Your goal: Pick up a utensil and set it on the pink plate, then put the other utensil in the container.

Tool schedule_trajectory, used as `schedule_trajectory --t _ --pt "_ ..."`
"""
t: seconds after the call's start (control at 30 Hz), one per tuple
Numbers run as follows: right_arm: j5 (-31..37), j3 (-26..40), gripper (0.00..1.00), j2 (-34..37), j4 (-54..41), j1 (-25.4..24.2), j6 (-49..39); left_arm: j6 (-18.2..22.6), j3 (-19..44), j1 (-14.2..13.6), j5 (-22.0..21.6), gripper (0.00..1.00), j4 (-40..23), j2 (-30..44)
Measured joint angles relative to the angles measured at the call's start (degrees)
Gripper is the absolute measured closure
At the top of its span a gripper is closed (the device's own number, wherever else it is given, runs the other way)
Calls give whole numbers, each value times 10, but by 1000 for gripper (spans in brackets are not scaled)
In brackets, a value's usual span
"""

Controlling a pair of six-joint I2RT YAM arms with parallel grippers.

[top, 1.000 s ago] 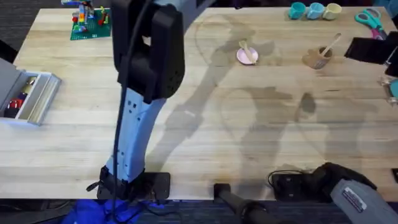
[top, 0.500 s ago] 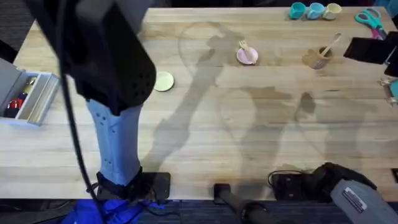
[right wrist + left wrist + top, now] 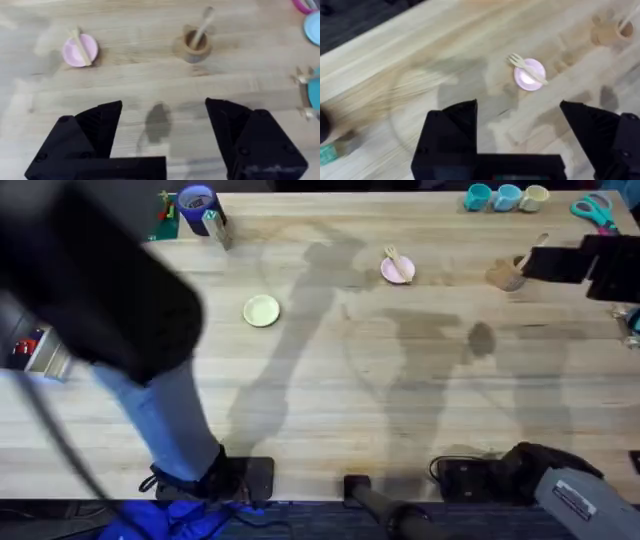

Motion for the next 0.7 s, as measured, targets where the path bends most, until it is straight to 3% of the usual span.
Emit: schedule_trajectory --t 0.2,0.33,0.47,0.7 --pt "-6 0 3 0 6 64 -26 -6 -168 61 -4 6 101 -157" --pt "-9 0 4 0 4 97 -31 -7 -288 73 -19 5 145 -266" --pt "-9 0 4 2 1 125 -26 -7 -368 71 -43 5 141 -340" --pt "-11 0 3 3 -5 157 28 -25 -431 70 -91 5 60 -402"
